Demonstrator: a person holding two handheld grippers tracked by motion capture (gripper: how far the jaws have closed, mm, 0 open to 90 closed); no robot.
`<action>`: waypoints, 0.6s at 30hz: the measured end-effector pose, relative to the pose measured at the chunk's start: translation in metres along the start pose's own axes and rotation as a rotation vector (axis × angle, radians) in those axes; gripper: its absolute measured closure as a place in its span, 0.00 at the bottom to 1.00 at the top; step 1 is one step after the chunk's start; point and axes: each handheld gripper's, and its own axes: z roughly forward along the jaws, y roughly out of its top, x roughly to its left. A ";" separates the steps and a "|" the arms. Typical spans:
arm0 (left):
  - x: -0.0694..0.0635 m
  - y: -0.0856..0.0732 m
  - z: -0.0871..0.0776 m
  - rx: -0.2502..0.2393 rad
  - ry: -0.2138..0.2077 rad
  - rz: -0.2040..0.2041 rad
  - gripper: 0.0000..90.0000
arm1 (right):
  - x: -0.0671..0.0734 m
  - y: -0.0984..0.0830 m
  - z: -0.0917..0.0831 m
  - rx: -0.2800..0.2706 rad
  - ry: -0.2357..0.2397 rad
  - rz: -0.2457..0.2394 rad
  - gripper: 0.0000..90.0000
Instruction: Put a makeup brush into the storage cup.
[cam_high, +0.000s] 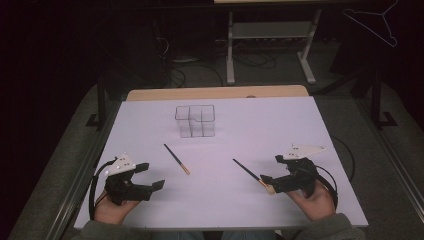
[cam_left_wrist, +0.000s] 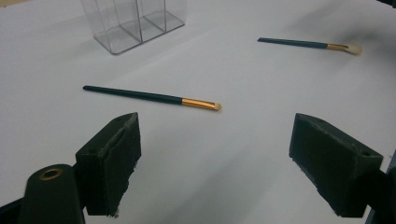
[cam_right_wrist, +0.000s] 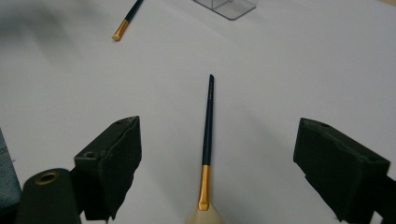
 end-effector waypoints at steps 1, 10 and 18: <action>0.000 0.000 0.001 -0.001 -0.001 0.003 0.18 | 0.000 0.001 0.001 0.005 0.001 -0.001 0.16; 0.000 0.001 0.002 0.001 -0.007 0.005 0.18 | 0.008 0.018 0.009 0.025 0.035 -0.007 0.17; 0.003 0.002 0.001 0.004 -0.006 0.018 0.18 | 0.021 0.048 0.027 0.065 0.077 -0.033 0.19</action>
